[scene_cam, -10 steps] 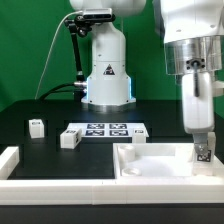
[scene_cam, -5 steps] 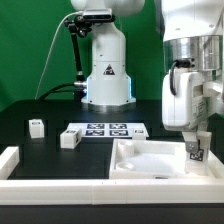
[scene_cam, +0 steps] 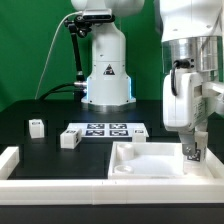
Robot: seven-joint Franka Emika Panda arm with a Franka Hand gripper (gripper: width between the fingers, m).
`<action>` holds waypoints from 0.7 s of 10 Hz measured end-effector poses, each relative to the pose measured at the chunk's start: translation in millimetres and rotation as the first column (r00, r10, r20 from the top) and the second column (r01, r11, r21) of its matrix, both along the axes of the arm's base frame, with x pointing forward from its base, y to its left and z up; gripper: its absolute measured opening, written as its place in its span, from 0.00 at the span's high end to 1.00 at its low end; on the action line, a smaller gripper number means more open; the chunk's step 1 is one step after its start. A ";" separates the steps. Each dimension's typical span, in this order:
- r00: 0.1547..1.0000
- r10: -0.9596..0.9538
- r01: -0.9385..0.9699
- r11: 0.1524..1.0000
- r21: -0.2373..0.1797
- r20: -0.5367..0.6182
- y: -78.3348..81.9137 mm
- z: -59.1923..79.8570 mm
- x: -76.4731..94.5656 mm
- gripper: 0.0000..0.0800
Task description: Assemble one leg
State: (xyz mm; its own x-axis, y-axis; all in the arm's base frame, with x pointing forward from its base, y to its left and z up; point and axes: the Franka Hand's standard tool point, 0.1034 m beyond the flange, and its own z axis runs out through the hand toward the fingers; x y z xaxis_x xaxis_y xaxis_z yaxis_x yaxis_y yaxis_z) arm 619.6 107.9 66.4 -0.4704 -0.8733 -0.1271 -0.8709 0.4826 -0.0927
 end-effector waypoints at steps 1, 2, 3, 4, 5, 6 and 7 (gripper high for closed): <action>1.000 0.000 0.000 1.000 0.000 0.000 -0.1 0.0 0.0 0.20; 1.000 0.000 0.000 1.000 0.000 0.000 -0.1 0.0 0.0 0.19; 1.000 0.001 -0.001 1.000 0.000 0.000 -0.1 0.0 0.0 0.19; 1.000 0.001 -0.001 1.000 0.000 0.000 -0.2 0.0 0.0 0.19; 1.000 0.001 -0.001 1.000 0.000 0.000 -0.2 -0.1 0.0 0.19; 1.000 0.001 -0.001 1.000 0.000 0.000 -0.2 -0.1 0.0 0.19; 1.000 0.001 -0.001 1.000 0.000 0.000 -0.2 -0.1 0.0 0.19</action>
Offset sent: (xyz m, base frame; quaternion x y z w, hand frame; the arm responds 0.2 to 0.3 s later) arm 0.0000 0.0000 0.0000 0.0000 0.0000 0.0000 1.0000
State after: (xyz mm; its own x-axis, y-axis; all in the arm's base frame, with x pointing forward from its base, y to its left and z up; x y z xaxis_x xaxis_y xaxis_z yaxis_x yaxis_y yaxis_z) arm 619.6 107.6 66.3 -0.4696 -0.8737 -0.1268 -0.8713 0.4818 -0.0928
